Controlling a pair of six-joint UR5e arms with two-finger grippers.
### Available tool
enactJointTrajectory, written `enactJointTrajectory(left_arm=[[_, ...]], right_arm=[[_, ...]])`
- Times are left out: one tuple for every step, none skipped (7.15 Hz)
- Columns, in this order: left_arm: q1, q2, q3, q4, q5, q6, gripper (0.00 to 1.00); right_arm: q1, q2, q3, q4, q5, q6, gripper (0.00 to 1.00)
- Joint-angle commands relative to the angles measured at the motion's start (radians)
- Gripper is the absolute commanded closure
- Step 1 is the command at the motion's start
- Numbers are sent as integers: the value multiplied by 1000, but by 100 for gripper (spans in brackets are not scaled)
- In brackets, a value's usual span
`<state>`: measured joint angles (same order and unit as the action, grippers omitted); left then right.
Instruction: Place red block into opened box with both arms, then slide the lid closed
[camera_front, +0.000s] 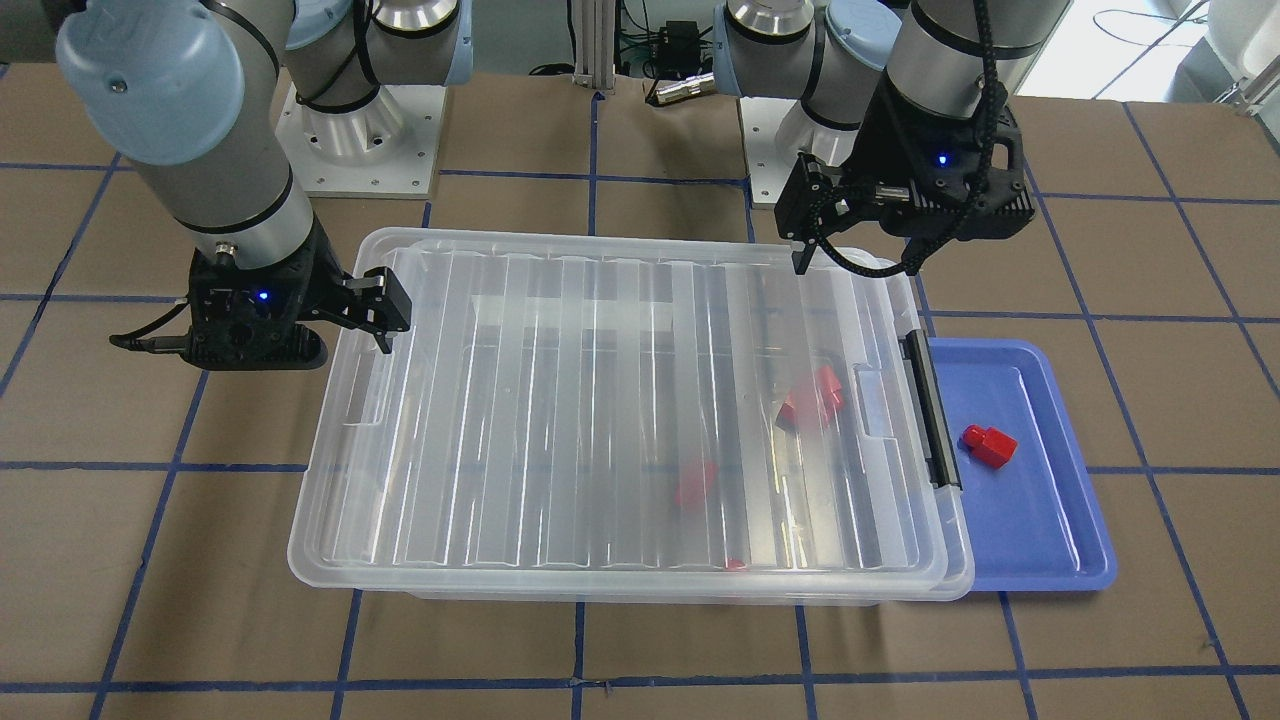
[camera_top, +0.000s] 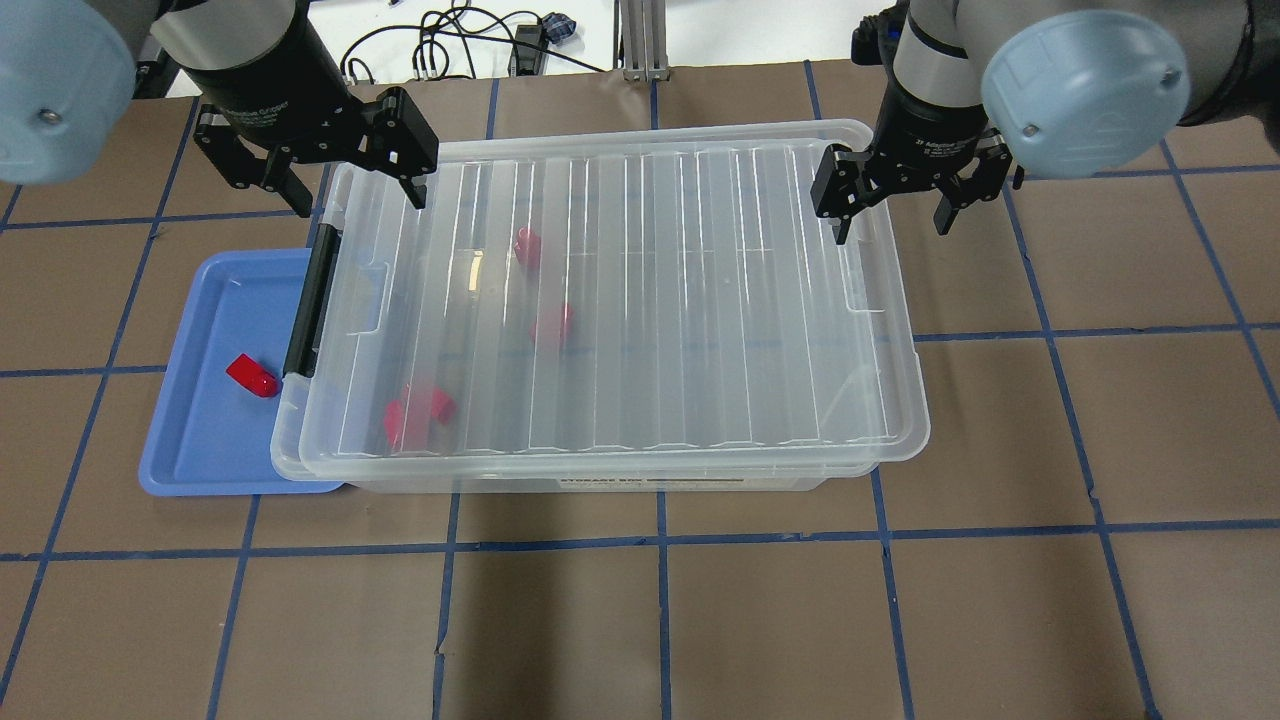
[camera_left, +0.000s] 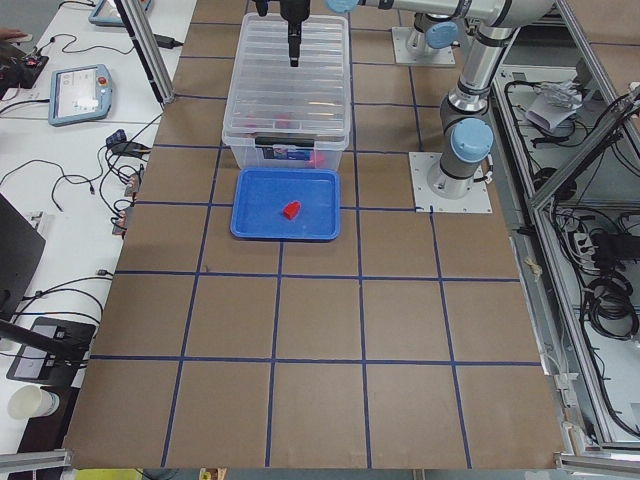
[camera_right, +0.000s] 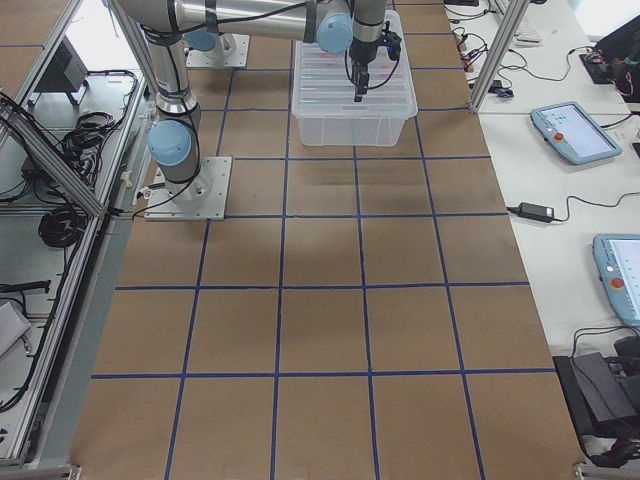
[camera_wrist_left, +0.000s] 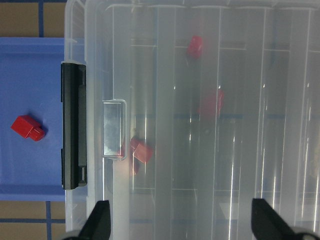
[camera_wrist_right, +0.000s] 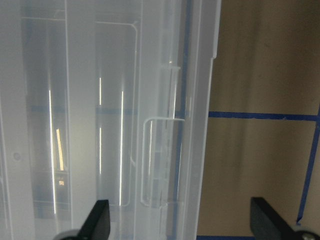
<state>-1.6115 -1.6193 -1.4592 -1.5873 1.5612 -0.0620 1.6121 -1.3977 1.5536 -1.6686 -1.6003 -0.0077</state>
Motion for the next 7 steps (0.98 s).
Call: enactJointTrajectory(left_arm=[[-1,4,2,0,-1,-4,0],[-7,9,6,0,2,-8,0],[4,3,-9,0,2,2,0],[2,-11,-3,0,0,1,0],[2,-11,-3,0,2,1,0],[2,-5,-6,0,2,1,0],[2,-13,-13,0,5,1,0]], right_arm=[[-17,25,28,-11,-56,-3,0],[-18,29,43,-41,-69,-5,0],[-20,32,65,-57,-69,-8,0],[-20,35,68,-94,-82,-12,0],[-20,46,69,-98,-128,-12,0],[-20,52,68,-100,-132,-12,0],[-20,60,68,-102,-132,-12,0]])
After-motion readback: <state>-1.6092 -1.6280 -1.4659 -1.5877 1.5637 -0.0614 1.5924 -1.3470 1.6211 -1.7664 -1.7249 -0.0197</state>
